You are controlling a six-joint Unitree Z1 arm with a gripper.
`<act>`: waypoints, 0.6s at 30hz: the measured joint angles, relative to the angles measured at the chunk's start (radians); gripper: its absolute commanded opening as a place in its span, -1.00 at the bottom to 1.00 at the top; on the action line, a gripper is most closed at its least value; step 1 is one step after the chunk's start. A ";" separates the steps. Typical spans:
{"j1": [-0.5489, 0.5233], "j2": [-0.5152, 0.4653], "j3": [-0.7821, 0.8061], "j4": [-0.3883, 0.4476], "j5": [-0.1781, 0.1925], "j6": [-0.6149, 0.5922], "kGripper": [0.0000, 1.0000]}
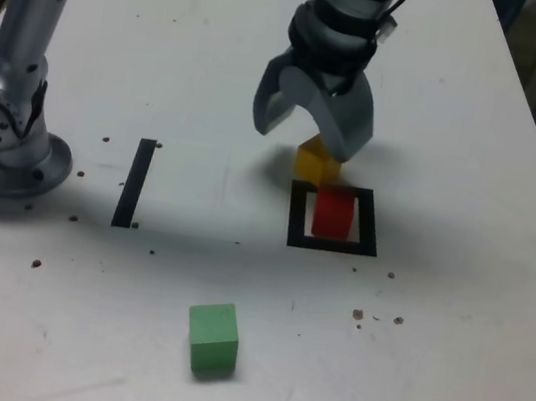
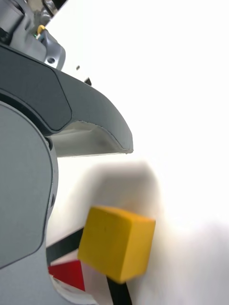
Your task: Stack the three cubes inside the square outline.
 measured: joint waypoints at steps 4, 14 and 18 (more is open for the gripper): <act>-0.005 0.026 -0.014 -0.023 -0.024 0.000 0.88; -0.003 0.060 -0.001 -0.053 -0.025 -0.022 0.67; -0.003 0.060 0.009 -0.064 -0.006 -0.035 0.49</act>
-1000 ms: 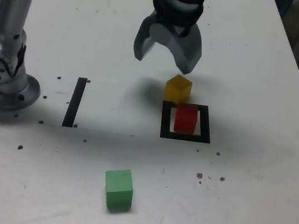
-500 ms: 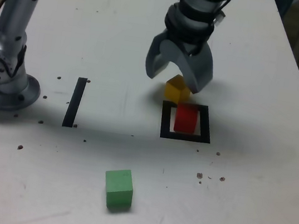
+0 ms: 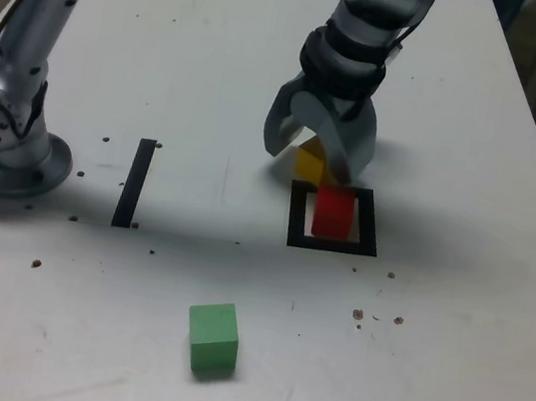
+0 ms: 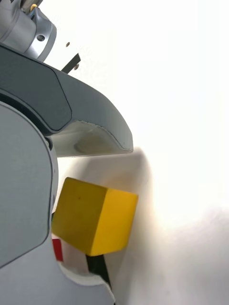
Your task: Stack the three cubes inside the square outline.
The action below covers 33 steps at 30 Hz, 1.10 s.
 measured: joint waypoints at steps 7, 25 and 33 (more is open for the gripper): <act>0.000 -0.005 0.000 -0.002 0.038 -0.036 0.03; 0.021 -0.007 -0.026 0.016 0.016 -0.043 -0.54; 0.027 -0.007 -0.069 0.064 0.015 -0.036 -0.68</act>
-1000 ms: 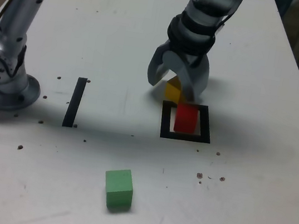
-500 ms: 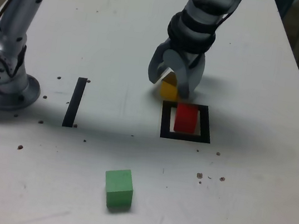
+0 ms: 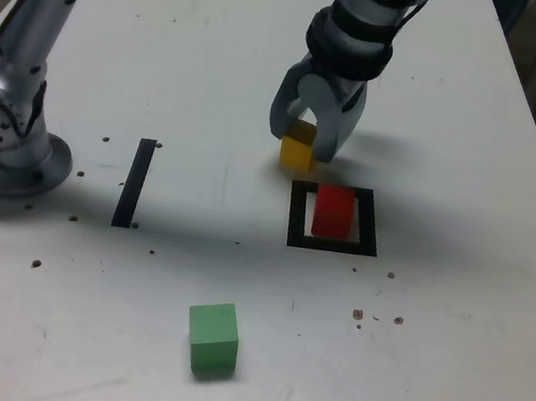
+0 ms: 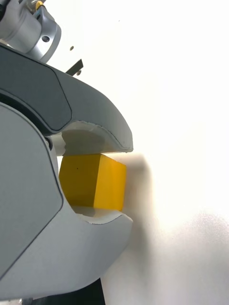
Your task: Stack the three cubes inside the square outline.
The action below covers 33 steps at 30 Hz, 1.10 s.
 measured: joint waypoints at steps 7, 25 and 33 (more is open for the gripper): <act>0.004 0.002 -0.012 0.005 -0.019 0.004 -0.80; -0.132 -0.067 -0.213 0.199 -0.055 -0.230 -0.81; -0.205 -0.057 -0.272 0.230 -0.043 -0.357 -0.81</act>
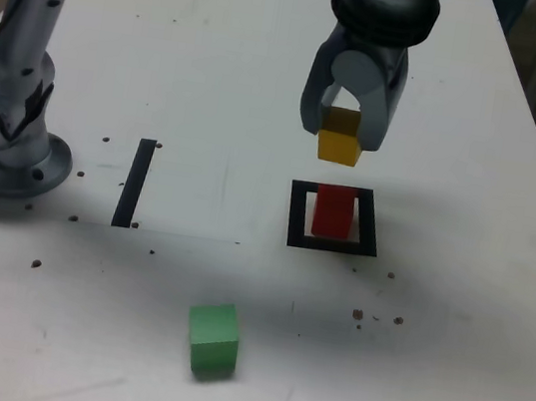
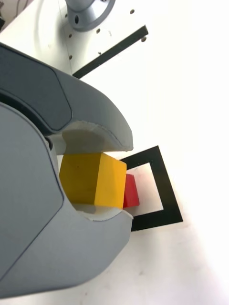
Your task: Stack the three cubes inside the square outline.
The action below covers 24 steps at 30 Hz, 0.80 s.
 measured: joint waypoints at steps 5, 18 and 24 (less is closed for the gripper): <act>-0.007 0.014 -0.005 0.005 -0.011 -0.029 -0.81; -0.016 0.043 0.005 0.022 -0.014 -0.136 -0.81; -0.028 0.051 0.004 0.013 -0.031 -0.161 -0.81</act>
